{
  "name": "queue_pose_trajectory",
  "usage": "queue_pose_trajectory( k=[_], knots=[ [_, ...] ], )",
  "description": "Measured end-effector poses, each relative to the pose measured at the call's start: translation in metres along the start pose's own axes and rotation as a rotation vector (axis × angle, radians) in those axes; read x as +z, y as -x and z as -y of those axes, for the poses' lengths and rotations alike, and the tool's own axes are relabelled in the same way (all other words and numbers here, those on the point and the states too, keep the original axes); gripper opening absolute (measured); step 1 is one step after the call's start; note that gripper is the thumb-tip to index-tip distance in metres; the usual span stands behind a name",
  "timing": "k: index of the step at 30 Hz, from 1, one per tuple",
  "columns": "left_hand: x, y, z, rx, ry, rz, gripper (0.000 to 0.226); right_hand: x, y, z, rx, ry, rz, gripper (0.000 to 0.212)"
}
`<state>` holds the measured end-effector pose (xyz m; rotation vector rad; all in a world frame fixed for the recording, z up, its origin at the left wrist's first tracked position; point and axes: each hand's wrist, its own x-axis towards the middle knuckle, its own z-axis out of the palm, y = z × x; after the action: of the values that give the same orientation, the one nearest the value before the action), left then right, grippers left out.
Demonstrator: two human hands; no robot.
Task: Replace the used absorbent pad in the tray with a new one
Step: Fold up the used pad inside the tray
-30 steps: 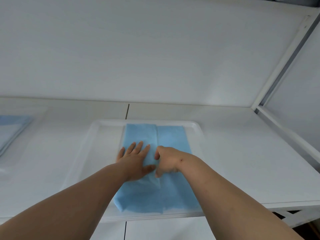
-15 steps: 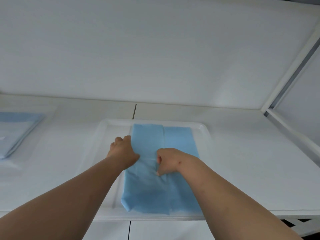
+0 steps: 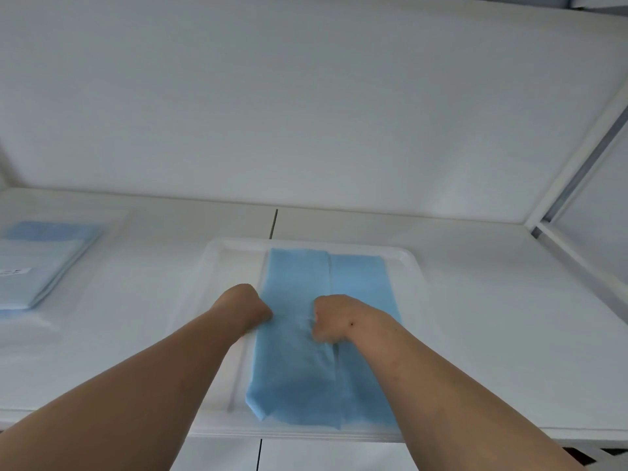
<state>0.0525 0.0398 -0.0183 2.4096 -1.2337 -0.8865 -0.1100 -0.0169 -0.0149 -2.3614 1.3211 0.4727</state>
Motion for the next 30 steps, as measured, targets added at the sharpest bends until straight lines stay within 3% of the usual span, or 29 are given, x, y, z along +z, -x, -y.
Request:
queue_pose_trajectory(
  k=[7, 12, 18, 26, 30],
  knots=[
    [-0.007, 0.002, -0.008, -0.012, 0.313, 0.060, 0.007, -0.010, 0.006, -0.008, -0.001, -0.106, -0.078, 0.020],
    [-0.020, 0.013, -0.040, 0.067, 0.435, 0.091, 0.011, -0.025, 0.014, -0.018, 0.037, -0.617, -0.204, 0.004],
    [-0.019, 0.037, -0.088, 0.175, 0.430, 0.146, 0.007, -0.041, 0.020, -0.035, 0.107, -1.107, -0.163, 0.012],
    [0.023, 0.051, -0.138, 0.296, 0.412, 0.292, 0.005, -0.043, 0.035, -0.084, 0.189, -1.355, -0.127, 0.052],
    [0.048, 0.048, -0.136, 0.349, 0.302, 0.309, 0.008, -0.029, 0.037, -0.105, 0.301, -1.258, -0.117, 0.046]
  ],
)
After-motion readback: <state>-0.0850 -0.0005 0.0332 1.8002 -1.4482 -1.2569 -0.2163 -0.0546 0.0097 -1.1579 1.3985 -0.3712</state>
